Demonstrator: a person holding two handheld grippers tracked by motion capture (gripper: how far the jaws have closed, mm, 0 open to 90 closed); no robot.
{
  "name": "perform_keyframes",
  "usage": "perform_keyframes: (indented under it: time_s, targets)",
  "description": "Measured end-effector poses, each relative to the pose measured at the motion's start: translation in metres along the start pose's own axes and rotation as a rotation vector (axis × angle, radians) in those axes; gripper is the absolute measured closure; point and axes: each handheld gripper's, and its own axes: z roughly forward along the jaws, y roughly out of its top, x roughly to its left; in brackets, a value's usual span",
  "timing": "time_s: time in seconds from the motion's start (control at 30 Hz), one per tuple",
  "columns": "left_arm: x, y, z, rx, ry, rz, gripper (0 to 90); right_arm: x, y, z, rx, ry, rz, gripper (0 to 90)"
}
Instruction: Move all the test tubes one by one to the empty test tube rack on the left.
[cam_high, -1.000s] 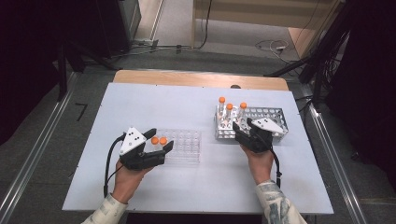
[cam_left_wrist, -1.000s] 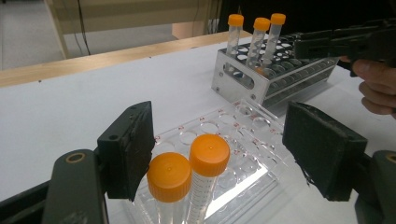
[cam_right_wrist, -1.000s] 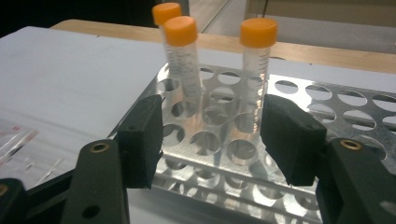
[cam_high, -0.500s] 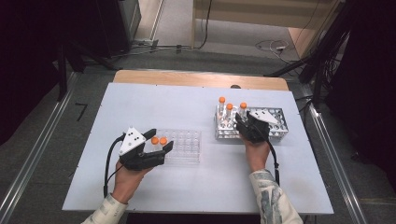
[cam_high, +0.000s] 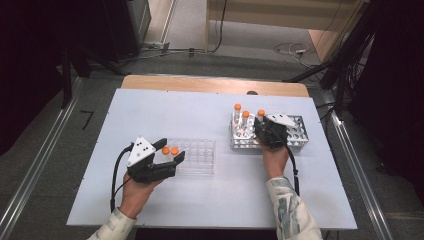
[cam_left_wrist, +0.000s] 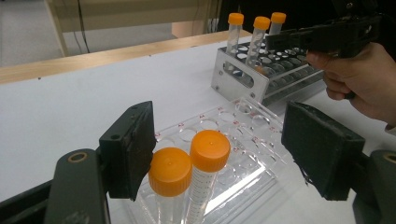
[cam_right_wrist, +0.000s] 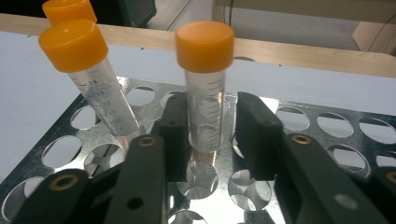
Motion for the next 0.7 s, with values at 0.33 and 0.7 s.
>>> perform_keyframes:
  time_s: [0.33,0.7]
  targets:
    - [0.001,0.0,-0.001,-0.004,0.001,-0.002,26.3,0.001,0.004,-0.004,-0.021,-0.004,-0.012,71.2]
    - [0.001,0.0,-0.002,-0.009,-0.001,-0.008,26.3,0.0,0.021,-0.021,-0.079,0.007,-0.009,71.3]
